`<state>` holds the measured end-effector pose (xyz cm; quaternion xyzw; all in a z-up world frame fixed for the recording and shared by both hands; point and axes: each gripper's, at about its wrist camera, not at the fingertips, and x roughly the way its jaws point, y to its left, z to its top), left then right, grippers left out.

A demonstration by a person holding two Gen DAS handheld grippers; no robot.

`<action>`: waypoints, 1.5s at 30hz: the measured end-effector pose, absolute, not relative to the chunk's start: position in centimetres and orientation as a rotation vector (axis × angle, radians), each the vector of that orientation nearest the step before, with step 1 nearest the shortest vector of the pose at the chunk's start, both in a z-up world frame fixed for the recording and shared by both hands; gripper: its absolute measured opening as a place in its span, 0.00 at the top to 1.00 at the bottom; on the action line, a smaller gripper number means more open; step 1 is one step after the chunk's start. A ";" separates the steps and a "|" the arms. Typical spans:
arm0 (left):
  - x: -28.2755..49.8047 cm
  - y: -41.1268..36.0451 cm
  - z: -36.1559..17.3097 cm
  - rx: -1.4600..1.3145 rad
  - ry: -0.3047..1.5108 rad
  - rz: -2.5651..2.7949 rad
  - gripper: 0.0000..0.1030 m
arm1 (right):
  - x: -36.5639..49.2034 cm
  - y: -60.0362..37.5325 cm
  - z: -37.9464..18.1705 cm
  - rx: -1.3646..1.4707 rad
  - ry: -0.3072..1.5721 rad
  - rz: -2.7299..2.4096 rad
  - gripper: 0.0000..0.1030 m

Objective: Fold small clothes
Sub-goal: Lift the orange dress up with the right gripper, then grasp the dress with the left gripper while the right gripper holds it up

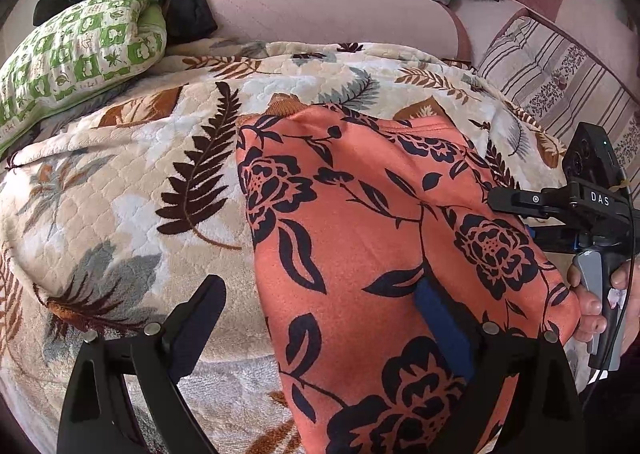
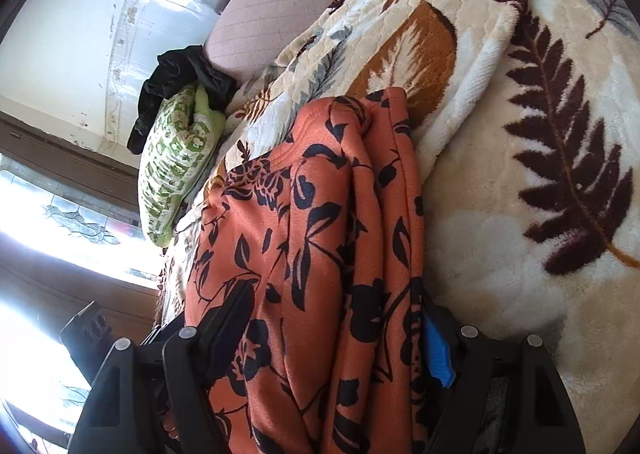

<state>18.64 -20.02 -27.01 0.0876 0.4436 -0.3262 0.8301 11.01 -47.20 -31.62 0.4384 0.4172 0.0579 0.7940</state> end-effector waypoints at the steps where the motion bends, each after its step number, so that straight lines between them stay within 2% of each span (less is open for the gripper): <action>1: 18.7 -20.1 -27.1 0.181 0.945 -0.694 0.07 | 11.2 -47.1 -31.7 0.947 0.898 0.141 0.24; 18: 18.6 -21.2 -27.2 0.144 0.965 -0.740 0.07 | 12.0 -45.0 -31.1 0.905 0.884 0.213 0.25; 24: 20.0 -20.6 -28.1 0.062 1.040 -0.791 0.07 | 12.3 -44.9 -31.7 0.899 0.911 0.200 0.27; 26: 20.2 -20.4 -28.3 0.029 1.055 -0.799 0.11 | 12.2 -44.9 -31.6 0.881 0.911 0.191 0.33; 28: 20.3 -20.3 -28.2 0.011 1.052 -0.806 0.22 | 12.3 -44.7 -31.5 0.858 0.912 0.173 0.41; 31: 20.1 -20.2 -27.5 0.008 1.018 -0.808 0.39 | 12.1 -44.3 -30.9 0.820 0.896 0.155 0.46; 34: 20.0 -20.1 -27.0 0.006 0.990 -0.816 0.49 | 12.0 -43.6 -29.7 0.761 0.863 0.145 0.48; 39: 20.3 -19.6 -26.5 -0.014 0.980 -0.810 0.58 | 11.8 -42.5 -28.0 0.682 0.818 0.124 0.50; 45: 19.9 -18.2 -25.1 -0.025 0.945 -0.798 0.60 | 11.6 -40.9 -25.1 0.615 0.739 0.125 0.52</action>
